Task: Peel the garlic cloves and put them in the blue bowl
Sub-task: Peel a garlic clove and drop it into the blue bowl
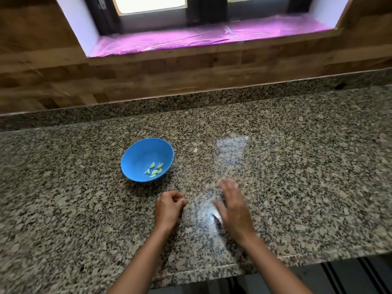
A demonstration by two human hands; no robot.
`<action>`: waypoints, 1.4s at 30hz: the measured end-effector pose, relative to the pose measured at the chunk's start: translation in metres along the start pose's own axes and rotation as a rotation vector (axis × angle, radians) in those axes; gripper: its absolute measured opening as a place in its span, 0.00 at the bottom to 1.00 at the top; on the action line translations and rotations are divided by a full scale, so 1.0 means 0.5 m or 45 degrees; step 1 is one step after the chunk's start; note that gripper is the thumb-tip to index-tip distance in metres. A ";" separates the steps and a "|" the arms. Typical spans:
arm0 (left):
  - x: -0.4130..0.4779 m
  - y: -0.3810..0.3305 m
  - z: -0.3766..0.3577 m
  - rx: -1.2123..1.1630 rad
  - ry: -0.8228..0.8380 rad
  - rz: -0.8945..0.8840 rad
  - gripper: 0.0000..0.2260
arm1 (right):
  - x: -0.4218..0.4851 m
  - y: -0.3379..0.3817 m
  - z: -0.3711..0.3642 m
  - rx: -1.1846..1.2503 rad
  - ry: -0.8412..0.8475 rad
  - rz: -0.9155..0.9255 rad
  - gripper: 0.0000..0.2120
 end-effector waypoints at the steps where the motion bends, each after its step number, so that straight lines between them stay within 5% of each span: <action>1: 0.001 -0.001 0.002 0.055 0.036 -0.007 0.03 | -0.012 0.018 -0.016 -0.016 0.057 0.090 0.26; 5: -0.004 -0.009 -0.004 0.223 0.220 -0.050 0.02 | -0.043 0.009 -0.088 -0.277 0.345 0.174 0.30; 10: 0.001 -0.012 -0.002 0.305 0.314 -0.161 0.03 | -0.043 0.000 -0.088 -0.404 0.423 0.083 0.30; 16: 0.000 -0.014 -0.009 -0.005 0.569 0.083 0.01 | -0.043 -0.001 -0.094 -0.448 0.425 0.081 0.30; 24: 0.029 -0.045 -0.009 -0.083 0.639 0.374 0.05 | -0.044 0.001 -0.096 -0.447 0.401 0.083 0.30; 35: 0.002 -0.068 -0.026 0.541 0.524 -0.107 0.02 | -0.042 0.006 -0.087 -0.287 0.427 0.105 0.29; 38: 0.010 -0.041 0.000 -0.050 0.673 0.114 0.03 | -0.023 0.018 -0.057 0.175 0.398 -0.008 0.24; 42: -0.020 -0.035 0.011 -0.818 0.582 0.505 0.08 | 0.015 0.032 -0.037 0.584 0.367 -0.093 0.17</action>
Point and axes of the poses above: each hand's wrist, its own x-axis towards the middle knuckle, its own z-axis out of the back of the hand, y = z × x, the point moved 2 cm from there along x, towards the middle knuckle, and after that the axes turned 6 degrees about -x, right-handed, at the moved point
